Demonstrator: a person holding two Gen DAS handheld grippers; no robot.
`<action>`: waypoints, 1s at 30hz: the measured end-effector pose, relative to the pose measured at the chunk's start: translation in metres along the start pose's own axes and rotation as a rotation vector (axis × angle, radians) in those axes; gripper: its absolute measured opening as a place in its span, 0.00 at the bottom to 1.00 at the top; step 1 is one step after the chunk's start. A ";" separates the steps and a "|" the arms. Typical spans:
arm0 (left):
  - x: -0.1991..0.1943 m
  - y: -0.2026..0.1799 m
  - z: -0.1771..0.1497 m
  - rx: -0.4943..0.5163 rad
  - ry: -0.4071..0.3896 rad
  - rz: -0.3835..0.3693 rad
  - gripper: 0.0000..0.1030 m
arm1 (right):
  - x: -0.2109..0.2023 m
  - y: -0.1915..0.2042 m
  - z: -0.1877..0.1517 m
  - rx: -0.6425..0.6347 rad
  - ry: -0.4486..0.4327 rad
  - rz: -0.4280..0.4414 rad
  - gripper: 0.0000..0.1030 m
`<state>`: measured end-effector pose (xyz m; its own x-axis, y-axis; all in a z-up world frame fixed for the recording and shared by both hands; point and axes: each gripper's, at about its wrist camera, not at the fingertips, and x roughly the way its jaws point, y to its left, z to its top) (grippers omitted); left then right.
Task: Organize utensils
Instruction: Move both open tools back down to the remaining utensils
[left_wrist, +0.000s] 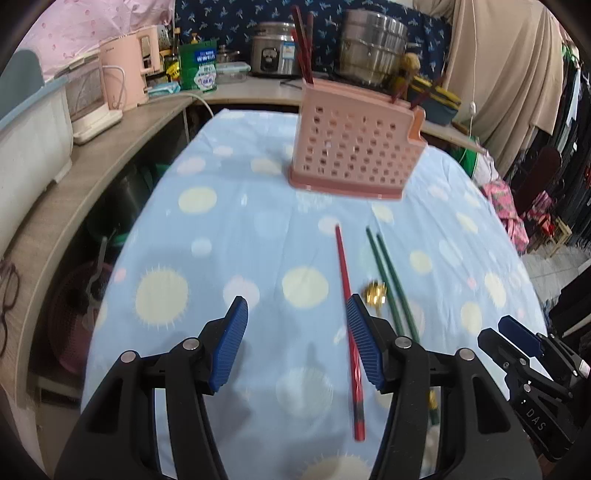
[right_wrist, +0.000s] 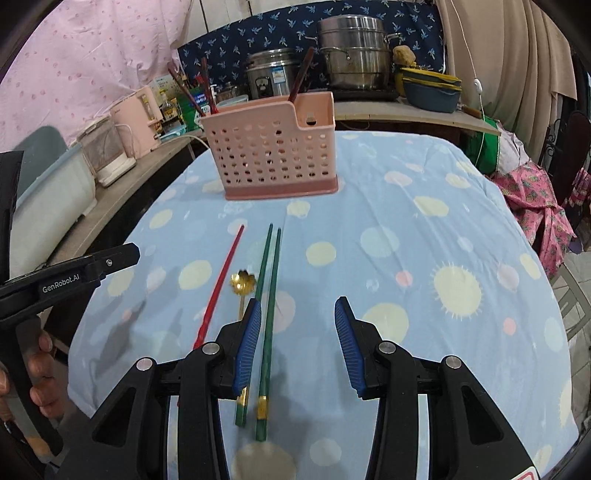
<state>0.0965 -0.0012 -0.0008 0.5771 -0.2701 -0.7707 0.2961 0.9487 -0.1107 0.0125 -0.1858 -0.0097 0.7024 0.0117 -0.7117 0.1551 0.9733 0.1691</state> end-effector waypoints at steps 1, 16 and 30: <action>0.002 0.000 -0.006 0.000 0.012 -0.001 0.52 | 0.001 0.000 -0.005 0.000 0.012 0.001 0.40; 0.014 0.000 -0.060 -0.014 0.117 -0.027 0.52 | 0.017 0.016 -0.060 -0.049 0.131 0.035 0.26; 0.017 -0.024 -0.072 0.065 0.142 -0.061 0.52 | 0.029 0.018 -0.067 -0.050 0.167 0.046 0.13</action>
<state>0.0443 -0.0173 -0.0565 0.4447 -0.2963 -0.8452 0.3786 0.9174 -0.1224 -0.0106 -0.1524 -0.0727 0.5824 0.0905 -0.8078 0.0876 0.9810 0.1731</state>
